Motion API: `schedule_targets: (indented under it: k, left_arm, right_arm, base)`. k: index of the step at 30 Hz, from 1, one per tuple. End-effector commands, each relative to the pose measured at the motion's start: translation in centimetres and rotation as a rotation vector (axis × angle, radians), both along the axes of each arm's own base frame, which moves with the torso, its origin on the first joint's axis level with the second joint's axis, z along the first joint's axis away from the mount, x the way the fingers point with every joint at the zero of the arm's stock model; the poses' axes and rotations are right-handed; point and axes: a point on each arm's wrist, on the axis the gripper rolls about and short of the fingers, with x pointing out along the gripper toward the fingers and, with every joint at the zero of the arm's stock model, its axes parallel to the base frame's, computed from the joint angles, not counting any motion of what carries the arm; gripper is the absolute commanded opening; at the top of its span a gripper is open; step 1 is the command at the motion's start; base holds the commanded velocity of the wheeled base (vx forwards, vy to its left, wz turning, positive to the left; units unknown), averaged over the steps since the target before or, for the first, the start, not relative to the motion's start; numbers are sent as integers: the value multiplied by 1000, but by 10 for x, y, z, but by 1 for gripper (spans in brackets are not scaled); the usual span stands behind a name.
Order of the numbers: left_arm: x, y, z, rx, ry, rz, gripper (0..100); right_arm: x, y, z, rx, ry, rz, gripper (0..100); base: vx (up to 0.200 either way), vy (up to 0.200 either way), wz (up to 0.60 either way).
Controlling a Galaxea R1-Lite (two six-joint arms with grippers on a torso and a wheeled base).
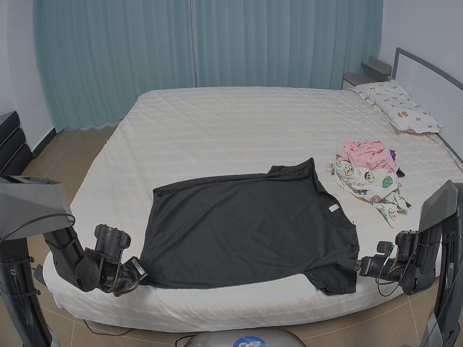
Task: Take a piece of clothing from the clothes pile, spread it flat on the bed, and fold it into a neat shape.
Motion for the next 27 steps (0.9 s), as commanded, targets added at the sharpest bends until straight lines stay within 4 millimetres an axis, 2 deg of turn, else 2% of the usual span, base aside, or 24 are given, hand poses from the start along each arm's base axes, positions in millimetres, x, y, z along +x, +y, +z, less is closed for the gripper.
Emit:
schedule_targets:
  k: [1,7,14,27]
  left_arm:
    - [0,0,0,0,0,1,0]
    - [0,0,0,1,-1,1,0]
    - [3,0,2,-9,-12,14,0]
    - [1,5,18,-9,-59,32,0]
  right_arm:
    - [2,2,-5,1,1,8,0]
    - [-1,-3,2,6,-12,-3,0]
    - [-13,-20,19,38,-30,-27,0]
    - [-30,-26,34,97,-33,11,0]
  base:
    - [0,0,0]
    - [0,0,0]
    - [0,0,0]
    - [0,0,0]
